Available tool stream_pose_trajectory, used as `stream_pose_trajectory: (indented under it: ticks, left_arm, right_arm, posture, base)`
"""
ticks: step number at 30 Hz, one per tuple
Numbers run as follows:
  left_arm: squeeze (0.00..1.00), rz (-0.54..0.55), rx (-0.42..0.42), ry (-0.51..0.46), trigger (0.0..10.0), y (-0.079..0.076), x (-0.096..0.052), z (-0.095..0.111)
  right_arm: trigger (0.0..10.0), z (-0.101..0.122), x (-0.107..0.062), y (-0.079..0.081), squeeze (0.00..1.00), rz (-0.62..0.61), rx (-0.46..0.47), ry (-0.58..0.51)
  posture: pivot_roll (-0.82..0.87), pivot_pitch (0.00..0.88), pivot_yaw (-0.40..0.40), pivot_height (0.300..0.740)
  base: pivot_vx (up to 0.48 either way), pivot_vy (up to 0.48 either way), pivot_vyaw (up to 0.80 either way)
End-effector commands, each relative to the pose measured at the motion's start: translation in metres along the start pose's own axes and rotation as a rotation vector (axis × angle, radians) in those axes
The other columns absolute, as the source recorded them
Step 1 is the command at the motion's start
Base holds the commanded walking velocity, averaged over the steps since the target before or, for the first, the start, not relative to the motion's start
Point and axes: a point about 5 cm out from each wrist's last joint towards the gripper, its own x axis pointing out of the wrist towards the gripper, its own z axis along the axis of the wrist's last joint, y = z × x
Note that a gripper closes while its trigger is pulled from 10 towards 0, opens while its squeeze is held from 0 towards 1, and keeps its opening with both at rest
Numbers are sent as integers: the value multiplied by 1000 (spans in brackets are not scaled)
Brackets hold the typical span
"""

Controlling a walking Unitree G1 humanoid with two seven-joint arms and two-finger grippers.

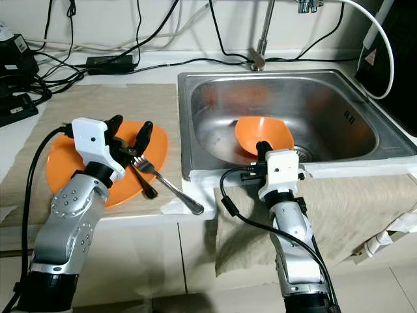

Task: Kitchen organization

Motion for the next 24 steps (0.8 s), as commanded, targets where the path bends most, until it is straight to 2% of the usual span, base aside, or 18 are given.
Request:
stream_pose_trajectory:
  ticks: [1,8,24]
  left_arm:
    - [0,15,-7,-16,10000,2,2,6]
    - [0,12,-11,-22,10000,1,2,6]
    - [0,10,-38,-26,10000,-1,2,7]
  right_arm:
    - [10000,-4,0,3,0,9,-6,17]
    - [10000,-6,-1,4,0,13,-5,23]
    - [10000,-9,-2,5,0,12,-2,33]
  posture:
    - [27,0,0,740]
    - [29,0,-1,740]
    - [23,0,3,740]
  base:
    - [-330,0,0]
    - [-287,0,0]
    - [0,0,0]
